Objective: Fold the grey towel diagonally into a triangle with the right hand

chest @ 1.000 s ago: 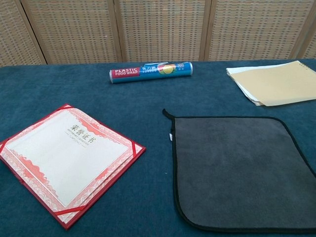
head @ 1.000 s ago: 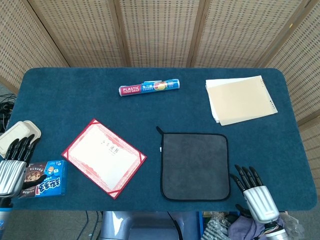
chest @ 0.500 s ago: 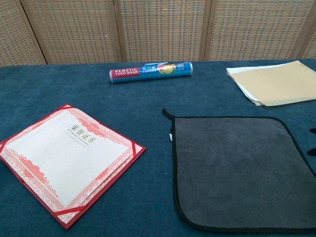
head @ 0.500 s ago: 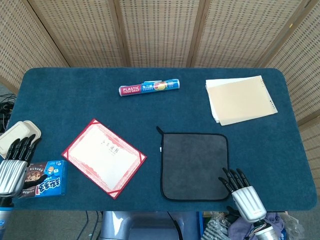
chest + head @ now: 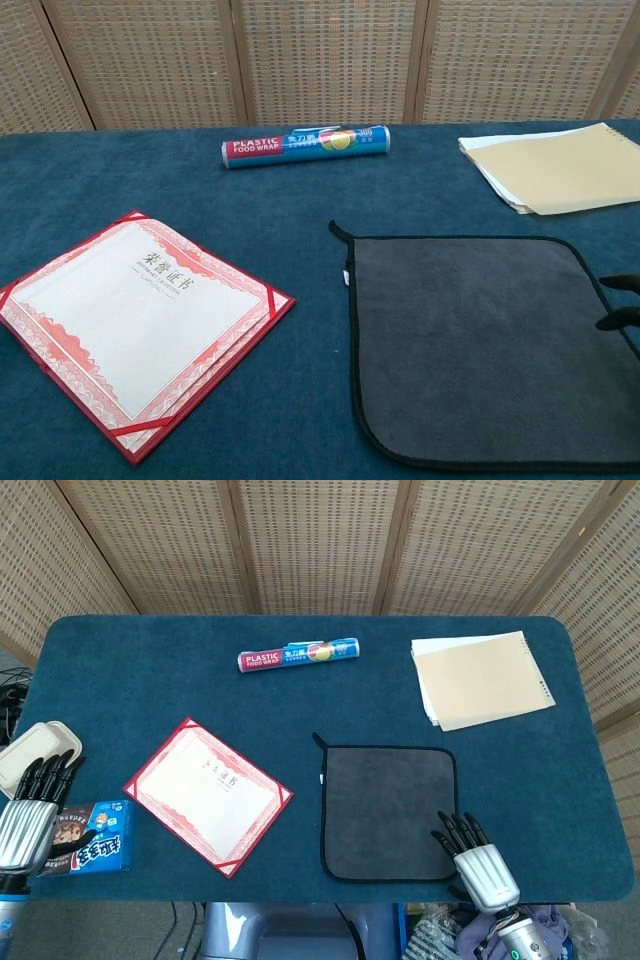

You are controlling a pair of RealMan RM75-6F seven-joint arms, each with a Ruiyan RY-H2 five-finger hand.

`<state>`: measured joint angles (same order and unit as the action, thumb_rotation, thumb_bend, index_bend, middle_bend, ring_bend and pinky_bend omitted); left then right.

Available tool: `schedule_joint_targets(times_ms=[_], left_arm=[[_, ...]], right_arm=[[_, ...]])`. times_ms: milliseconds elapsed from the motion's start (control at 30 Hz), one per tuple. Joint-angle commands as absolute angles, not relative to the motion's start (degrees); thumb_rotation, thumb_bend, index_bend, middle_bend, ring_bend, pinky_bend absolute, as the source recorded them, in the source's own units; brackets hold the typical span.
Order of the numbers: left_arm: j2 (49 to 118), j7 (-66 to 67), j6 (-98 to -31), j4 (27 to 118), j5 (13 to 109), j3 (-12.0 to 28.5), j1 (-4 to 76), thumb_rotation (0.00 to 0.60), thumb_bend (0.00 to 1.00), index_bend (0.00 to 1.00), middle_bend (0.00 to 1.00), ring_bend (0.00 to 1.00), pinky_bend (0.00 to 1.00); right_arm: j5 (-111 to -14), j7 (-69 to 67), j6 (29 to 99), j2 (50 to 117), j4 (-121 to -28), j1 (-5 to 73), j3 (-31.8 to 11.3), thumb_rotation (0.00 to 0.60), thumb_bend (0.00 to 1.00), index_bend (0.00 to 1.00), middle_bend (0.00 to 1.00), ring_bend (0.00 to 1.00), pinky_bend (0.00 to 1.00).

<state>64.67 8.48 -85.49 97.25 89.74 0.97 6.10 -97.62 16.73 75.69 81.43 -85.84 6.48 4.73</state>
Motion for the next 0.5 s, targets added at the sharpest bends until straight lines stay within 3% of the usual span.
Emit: schedule_joint_targets(times_ms=[33, 500], left_arm=[[64.71, 8.52, -85.36, 97.22, 89.73, 0.96, 6.16, 0.6, 0.12, 0.0, 0.0, 0.0, 0.0], [65.27, 9.43, -84.85, 96.98, 89.52, 0.89, 6.39, 0.6, 0.12, 0.0, 0.0, 0.0, 0.0]], right_arm=[[-96.96, 16.27, 75.33, 81.81, -85.26, 6.74, 4.39, 0.6, 0.04, 0.18, 0.0, 0.0, 0.0], [-94.95, 16.35, 73.75, 82.98, -83.04, 7.46, 4.5, 0.6, 0.04, 0.18, 0.0, 0.0, 0.0]])
